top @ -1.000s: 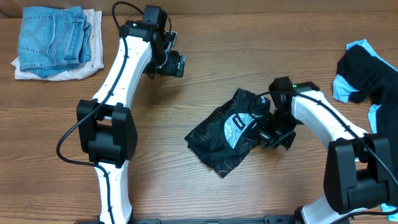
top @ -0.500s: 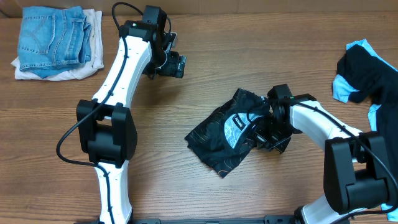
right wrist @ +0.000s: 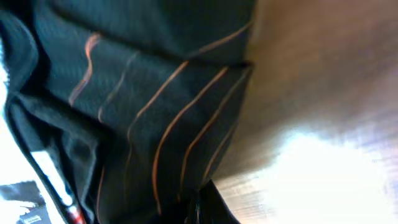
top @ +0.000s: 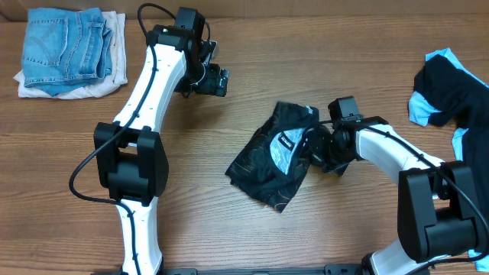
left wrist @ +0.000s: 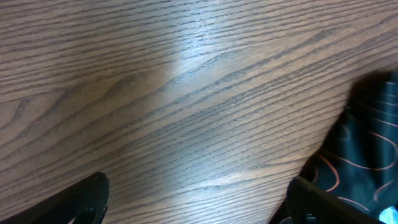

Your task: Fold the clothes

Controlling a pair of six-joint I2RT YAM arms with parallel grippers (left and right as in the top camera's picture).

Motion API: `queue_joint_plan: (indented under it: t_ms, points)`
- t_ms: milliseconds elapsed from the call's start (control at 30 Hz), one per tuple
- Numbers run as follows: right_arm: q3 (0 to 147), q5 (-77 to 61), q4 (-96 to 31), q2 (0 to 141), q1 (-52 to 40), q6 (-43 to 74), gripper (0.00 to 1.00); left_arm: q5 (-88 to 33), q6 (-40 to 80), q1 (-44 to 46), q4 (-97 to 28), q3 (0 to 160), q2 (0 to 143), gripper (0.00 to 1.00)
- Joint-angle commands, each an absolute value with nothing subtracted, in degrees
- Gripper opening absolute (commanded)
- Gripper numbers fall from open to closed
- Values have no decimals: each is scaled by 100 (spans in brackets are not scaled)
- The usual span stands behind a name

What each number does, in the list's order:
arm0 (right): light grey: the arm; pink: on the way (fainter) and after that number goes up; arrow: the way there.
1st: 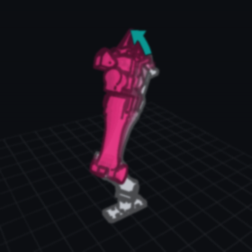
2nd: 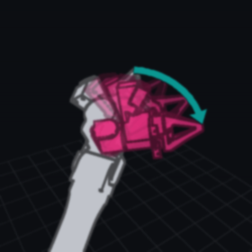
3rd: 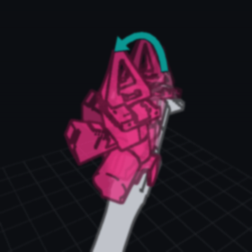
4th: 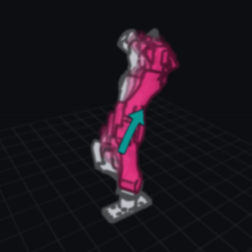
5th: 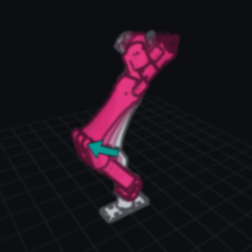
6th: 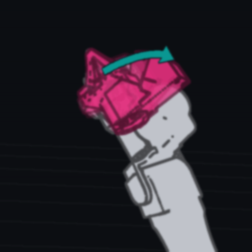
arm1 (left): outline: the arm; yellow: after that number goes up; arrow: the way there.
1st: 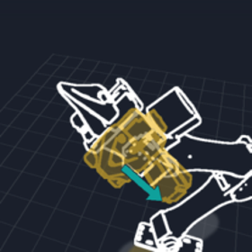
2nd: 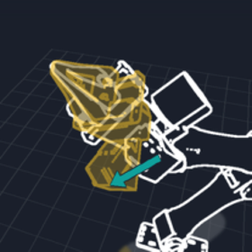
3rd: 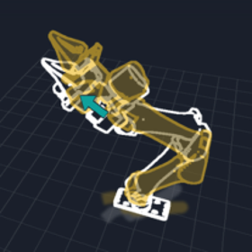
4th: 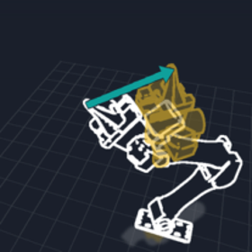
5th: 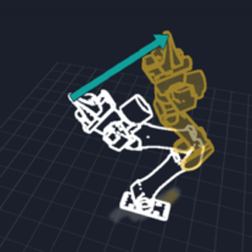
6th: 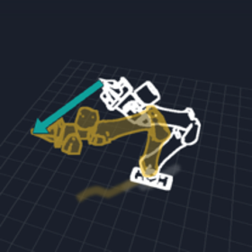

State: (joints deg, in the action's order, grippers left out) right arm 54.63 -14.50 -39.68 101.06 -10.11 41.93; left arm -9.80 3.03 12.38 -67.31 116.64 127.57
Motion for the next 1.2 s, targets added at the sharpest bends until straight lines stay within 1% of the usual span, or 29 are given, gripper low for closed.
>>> queue_joint_plan:
  t_ms: [0,167,233,400,533,600,667,700,733,767,800,833,867,967,1167]
  points:
    - [5437,-908,-3533,10204,-950,4147,5,-1057,342,1256,-6742,11725,12687,94]
    - [5439,-913,-2707,10204,-823,3719,6,-1057,342,1256,-6751,11725,12687,95]
    - [5443,-941,-2604,10204,-779,3579,6,-1057,342,1256,-6751,11725,12687,95]
    - [5537,-1212,-2423,10204,-701,2803,9,-1059,344,1256,-6744,11725,12687,96]
    - [6123,-1212,-3041,10202,-600,2373,9,-1061,344,1256,-6748,11725,12687,96]
    - [6661,-1258,-3743,10200,-585,2366,8,-1059,344,1256,-6755,11725,12687,96]
    - [7236,-1302,-4515,10200,-587,2340,11,-1059,344,1256,-6768,11725,12687,97]
    - [7511,-1372,-4864,10202,-615,2228,13,-1059,344,1256,-6768,11725,12687,97]
    - [7789,-1507,-5186,10202,-657,2010,18,-1061,344,1256,-6766,11725,12687,97]
    - [7970,-1669,-5374,10200,-709,1765,25,-1061,344,1256,-6761,11725,12687,97]
    - [8082,-1835,-5470,10202,-757,1520,40,-1059,344,1256,-6759,11725,12687,97]
    - [8156,-2027,-5511,10202,-836,1199,53,-1059,344,1256,-6755,11725,12687,98]
    - [8160,-2073,-5507,10202,-908,1092,61,-1059,344,1256,-6755,11725,12687,98]
    - [8117,-2027,-5614,10285,-1081,1090,64,-1059,344,1256,-6770,11725,12687,100]
    - [7940,-2027,-5695,10704,-1236,1111,63,-1059,342,1256,-6860,11725,12687,100]
